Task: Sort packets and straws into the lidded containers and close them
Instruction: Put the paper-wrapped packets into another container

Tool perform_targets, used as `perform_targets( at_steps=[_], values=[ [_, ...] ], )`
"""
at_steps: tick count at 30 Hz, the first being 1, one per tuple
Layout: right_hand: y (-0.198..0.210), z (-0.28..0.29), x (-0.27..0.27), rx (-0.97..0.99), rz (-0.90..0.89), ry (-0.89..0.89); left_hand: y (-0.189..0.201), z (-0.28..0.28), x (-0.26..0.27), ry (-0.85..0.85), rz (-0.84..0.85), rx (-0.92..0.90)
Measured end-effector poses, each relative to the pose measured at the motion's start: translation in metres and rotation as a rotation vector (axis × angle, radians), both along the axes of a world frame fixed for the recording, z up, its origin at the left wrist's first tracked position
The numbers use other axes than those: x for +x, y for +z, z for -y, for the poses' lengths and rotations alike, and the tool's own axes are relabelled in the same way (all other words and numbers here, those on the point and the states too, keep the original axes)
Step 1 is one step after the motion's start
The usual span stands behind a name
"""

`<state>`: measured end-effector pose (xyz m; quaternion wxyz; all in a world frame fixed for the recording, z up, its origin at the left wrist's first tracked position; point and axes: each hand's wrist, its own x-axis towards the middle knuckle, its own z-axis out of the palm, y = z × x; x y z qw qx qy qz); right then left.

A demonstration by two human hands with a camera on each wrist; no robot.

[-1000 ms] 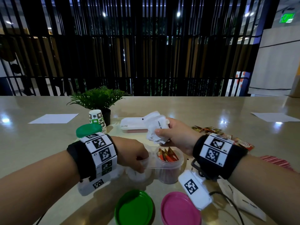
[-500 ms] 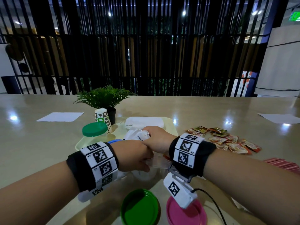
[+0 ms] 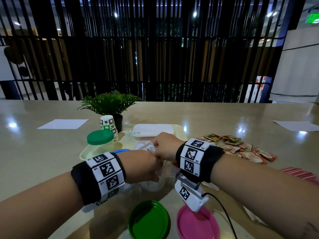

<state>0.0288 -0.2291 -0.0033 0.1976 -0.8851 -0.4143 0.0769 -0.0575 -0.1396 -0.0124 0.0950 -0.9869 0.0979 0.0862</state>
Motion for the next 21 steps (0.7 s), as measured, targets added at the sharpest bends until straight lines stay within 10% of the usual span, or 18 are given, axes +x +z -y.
perform_targets(
  at_steps=[21],
  values=[
    [0.004,0.006,-0.001,-0.179,0.050,0.106,0.005,0.003,-0.009,-0.091,0.094,0.158]
  ],
)
